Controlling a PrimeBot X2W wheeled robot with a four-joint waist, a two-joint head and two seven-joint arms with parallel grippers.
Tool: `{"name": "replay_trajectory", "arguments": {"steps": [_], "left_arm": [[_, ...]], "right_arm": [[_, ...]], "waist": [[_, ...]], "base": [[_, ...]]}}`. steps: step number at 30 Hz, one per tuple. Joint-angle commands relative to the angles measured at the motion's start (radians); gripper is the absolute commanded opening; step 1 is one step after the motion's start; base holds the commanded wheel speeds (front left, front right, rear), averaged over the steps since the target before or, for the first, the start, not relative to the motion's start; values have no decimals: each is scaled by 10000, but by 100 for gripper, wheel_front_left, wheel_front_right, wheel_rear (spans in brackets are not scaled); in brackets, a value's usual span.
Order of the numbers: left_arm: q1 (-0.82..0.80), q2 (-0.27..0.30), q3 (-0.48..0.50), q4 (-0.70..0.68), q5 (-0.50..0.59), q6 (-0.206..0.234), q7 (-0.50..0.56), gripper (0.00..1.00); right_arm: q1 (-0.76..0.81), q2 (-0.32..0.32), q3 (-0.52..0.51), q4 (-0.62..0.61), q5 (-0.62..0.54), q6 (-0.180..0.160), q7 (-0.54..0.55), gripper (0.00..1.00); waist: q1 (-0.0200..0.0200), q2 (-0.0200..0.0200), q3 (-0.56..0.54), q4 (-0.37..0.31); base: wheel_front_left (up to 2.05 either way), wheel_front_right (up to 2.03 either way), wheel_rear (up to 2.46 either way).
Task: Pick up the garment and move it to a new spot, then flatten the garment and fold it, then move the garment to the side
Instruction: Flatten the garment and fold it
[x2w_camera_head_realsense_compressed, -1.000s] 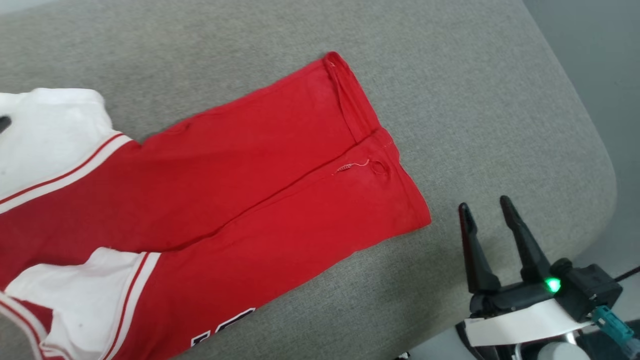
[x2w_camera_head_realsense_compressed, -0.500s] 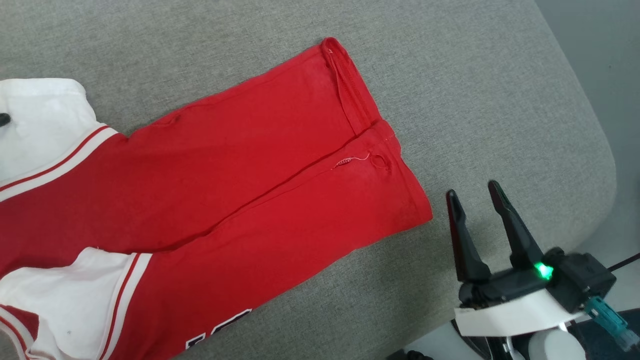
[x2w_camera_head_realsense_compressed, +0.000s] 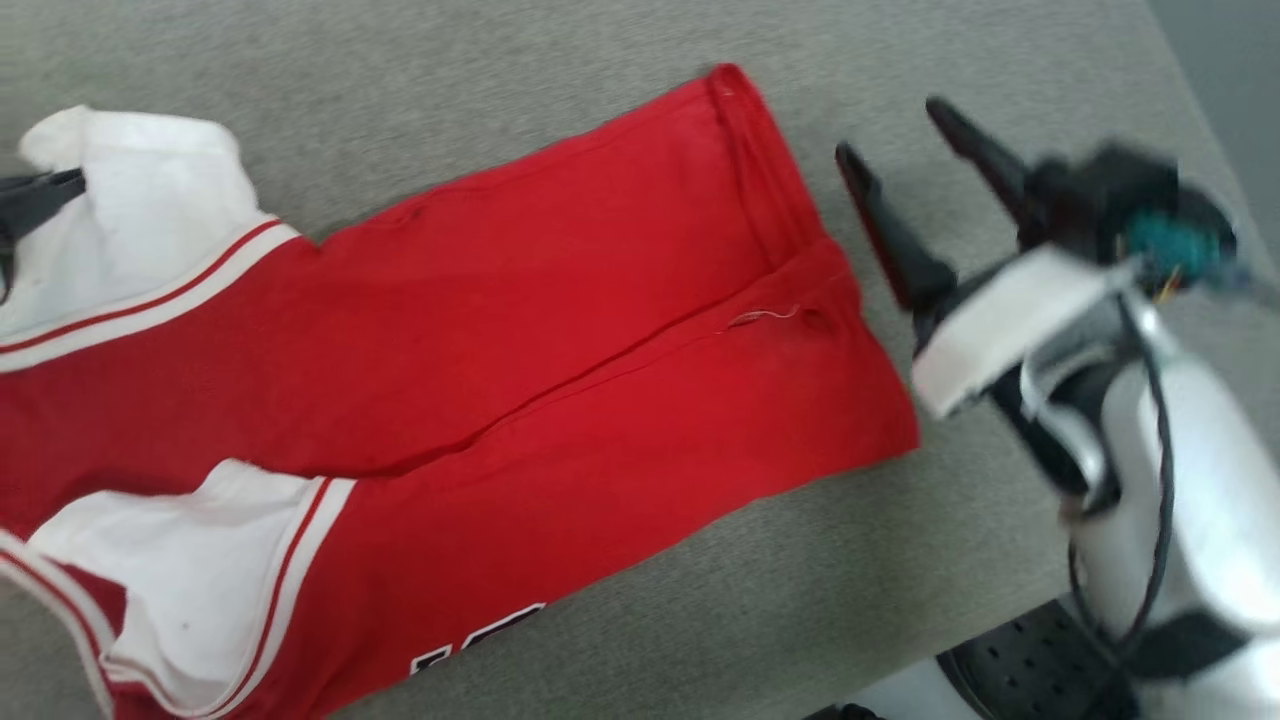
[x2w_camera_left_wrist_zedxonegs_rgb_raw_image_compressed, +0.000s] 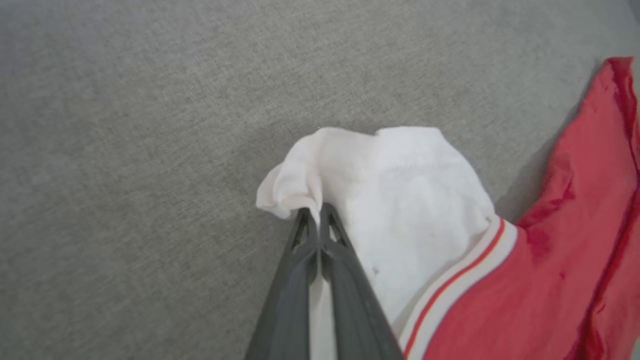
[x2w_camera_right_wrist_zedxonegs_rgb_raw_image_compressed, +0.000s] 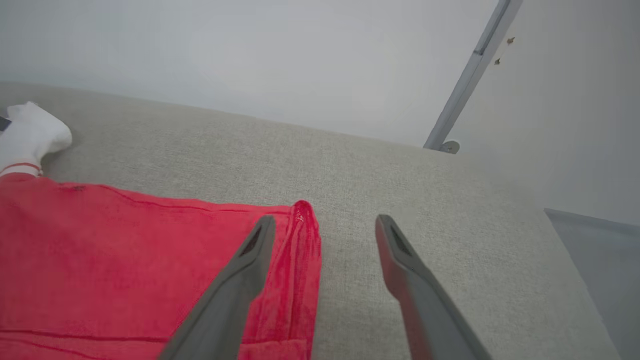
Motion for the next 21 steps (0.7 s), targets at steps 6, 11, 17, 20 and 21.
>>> {"name": "replay_trajectory", "arguments": {"steps": [6, 11, 17, 20, 21], "left_arm": [[-373, -265, -133, -289, 193, 7, -277, 0], [-498, -372, -241, -445, 104, 7, -543, 0], [-566, -460, -415, -557, -25, 16, -772, 0], [-608, -528, -488, -655, -104, 15, -909, 0], [-623, -552, -508, -684, -125, 15, -938, 0]], "right_arm": [[-2125, -50, -53, 1937, 939, -3, 2218, 100], [-3173, 123, 27, 3498, 1273, -3, 3778, 100], [-3794, 263, 242, 4401, 1436, -3, 4625, 100], [-3940, 274, 267, 4650, 1517, -3, 4710, 100], [-3979, 260, 291, 4714, 1513, -3, 4704, 100]], "waist": [[0, 0, 393, 697], [0, 0, 564, 997], [0, 0, 750, 1203], [0, 0, 796, 1278], [0, 0, 801, 1305]], "base": [[0, 0, 0], [0, 0, 0], [0, 0, 0], [0, 0, 0], [0, 0, 0]]}}
